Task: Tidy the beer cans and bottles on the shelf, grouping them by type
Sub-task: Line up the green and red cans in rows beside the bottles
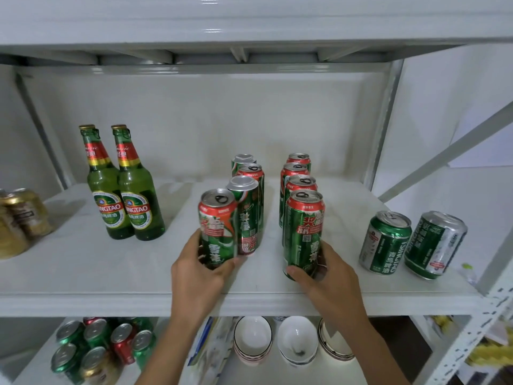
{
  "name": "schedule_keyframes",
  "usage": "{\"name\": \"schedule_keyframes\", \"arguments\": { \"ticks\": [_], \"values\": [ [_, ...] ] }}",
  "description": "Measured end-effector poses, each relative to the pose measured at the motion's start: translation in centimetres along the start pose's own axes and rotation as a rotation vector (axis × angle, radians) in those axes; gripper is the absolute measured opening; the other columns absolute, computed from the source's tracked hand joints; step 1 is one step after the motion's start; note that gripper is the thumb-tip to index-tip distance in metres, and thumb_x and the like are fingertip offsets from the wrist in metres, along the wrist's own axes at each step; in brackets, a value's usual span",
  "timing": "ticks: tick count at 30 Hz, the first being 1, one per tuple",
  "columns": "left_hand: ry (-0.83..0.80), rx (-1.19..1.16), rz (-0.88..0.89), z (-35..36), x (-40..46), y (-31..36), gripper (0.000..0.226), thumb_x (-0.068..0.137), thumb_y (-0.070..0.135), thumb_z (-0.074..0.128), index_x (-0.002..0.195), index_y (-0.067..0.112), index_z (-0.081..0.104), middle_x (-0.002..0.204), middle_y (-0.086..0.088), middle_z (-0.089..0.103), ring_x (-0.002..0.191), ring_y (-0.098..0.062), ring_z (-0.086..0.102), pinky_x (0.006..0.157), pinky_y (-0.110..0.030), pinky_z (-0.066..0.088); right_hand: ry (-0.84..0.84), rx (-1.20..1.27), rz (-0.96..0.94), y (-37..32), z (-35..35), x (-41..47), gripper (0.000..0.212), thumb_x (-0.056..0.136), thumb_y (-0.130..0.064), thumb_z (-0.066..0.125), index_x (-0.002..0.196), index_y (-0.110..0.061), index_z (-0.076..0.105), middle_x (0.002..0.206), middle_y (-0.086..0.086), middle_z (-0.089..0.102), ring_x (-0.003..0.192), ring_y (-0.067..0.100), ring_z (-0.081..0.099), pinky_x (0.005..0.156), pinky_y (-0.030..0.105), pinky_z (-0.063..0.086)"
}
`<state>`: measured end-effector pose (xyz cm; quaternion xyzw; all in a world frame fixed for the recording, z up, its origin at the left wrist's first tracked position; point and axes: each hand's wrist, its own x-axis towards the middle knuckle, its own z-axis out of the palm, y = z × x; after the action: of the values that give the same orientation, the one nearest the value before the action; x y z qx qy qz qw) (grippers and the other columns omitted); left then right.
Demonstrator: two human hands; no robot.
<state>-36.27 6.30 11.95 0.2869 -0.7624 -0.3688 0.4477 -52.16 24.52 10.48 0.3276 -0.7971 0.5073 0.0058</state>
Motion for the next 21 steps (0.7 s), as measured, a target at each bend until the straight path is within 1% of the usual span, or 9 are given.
{"name": "schedule_keyframes", "arguments": {
  "ticks": [2,3,6,7,10,13,16,18,21],
  "values": [
    [0.029,0.036,-0.035,-1.5,1.1,-1.0,0.065,0.068,0.024,0.095,0.123,0.028,0.061,0.101,0.02,0.07,0.088,0.013,0.065,0.079,-0.014,0.051,0.004,-0.004,0.004,0.0,0.0,0.0,0.052,0.075,-0.052,0.083,0.12,-0.047,0.057,0.109,-0.023,0.072,0.1,0.004,0.069,0.089,0.033,0.057],
    [0.041,0.054,-0.049,-2.3,1.7,-1.4,0.066,0.068,0.024,0.095,0.125,0.025,0.061,0.101,0.016,0.07,0.088,0.012,0.063,0.078,-0.018,0.05,0.006,-0.002,0.007,0.0,0.0,0.0,0.053,0.074,-0.052,0.083,0.121,-0.046,0.057,0.109,-0.023,0.072,0.1,0.004,0.069,0.089,0.033,0.057],
    [0.06,0.074,-0.074,-3.6,3.4,-2.3,0.065,0.07,0.023,0.094,0.126,0.019,0.061,0.099,0.011,0.068,0.085,0.013,0.059,0.077,-0.02,0.048,0.012,0.016,0.028,-0.4,0.2,0.0,0.058,0.071,-0.056,0.084,0.121,-0.045,0.056,0.108,-0.023,0.071,0.099,0.005,0.068,0.086,0.031,0.055],
    [0.06,0.081,-0.077,-3.8,3.9,-2.5,0.065,0.071,0.022,0.094,0.126,0.017,0.061,0.1,0.01,0.068,0.084,0.01,0.059,0.079,-0.022,0.049,0.021,0.023,0.037,-0.6,0.3,0.1,0.058,0.07,-0.057,0.085,0.12,-0.045,0.057,0.107,-0.022,0.07,0.098,0.006,0.068,0.085,0.03,0.055],
    [0.043,0.108,-0.068,-3.7,5.0,-2.9,0.065,0.073,0.02,0.093,0.129,0.016,0.06,0.104,0.008,0.067,0.086,-0.008,0.064,0.085,-0.025,0.049,0.065,0.033,0.043,-0.8,0.5,0.0,0.053,0.07,-0.055,0.086,0.113,-0.047,0.057,0.101,-0.023,0.071,0.094,0.005,0.069,0.081,0.029,0.055],
    [0.02,0.114,-0.047,-3.2,6.0,-3.1,0.066,0.072,0.02,0.093,0.129,0.018,0.059,0.105,0.009,0.067,0.09,-0.01,0.065,0.088,-0.029,0.053,0.079,0.049,0.045,-0.9,0.5,-0.2,0.05,0.07,-0.051,0.087,0.111,-0.048,0.058,0.098,-0.023,0.071,0.092,0.004,0.07,0.08,0.029,0.056],
    [-0.021,0.091,-0.054,-3.0,6.8,-3.4,0.071,0.073,0.02,0.092,0.134,0.017,0.055,0.11,0.008,0.066,0.095,-0.012,0.064,0.09,-0.029,0.052,0.087,0.063,0.043,-1.0,0.5,-0.3,0.049,0.07,-0.048,0.088,0.11,-0.047,0.06,0.098,-0.022,0.073,0.092,0.005,0.071,0.081,0.031,0.058],
    [-0.046,0.089,-0.056,-3.2,7.1,-3.5,0.072,0.074,0.019,0.092,0.135,0.017,0.054,0.111,0.008,0.065,0.097,-0.013,0.062,0.087,-0.025,0.048,0.09,0.076,0.044,-1.0,0.6,-0.3,0.048,0.07,-0.046,0.089,0.11,-0.044,0.062,0.099,-0.021,0.074,0.092,0.007,0.071,0.082,0.032,0.059],
    [-0.056,0.069,-0.056,-3.3,7.1,-3.6,0.07,0.073,0.017,0.092,0.132,0.02,0.054,0.107,0.014,0.064,0.09,-0.002,0.061,0.075,-0.009,0.044,0.092,0.069,0.036,-0.7,0.7,-0.3,0.052,0.07,-0.047,0.088,0.116,-0.038,0.067,0.101,-0.018,0.075,0.092,0.008,0.072,0.083,0.035,0.06]
  ]
}}
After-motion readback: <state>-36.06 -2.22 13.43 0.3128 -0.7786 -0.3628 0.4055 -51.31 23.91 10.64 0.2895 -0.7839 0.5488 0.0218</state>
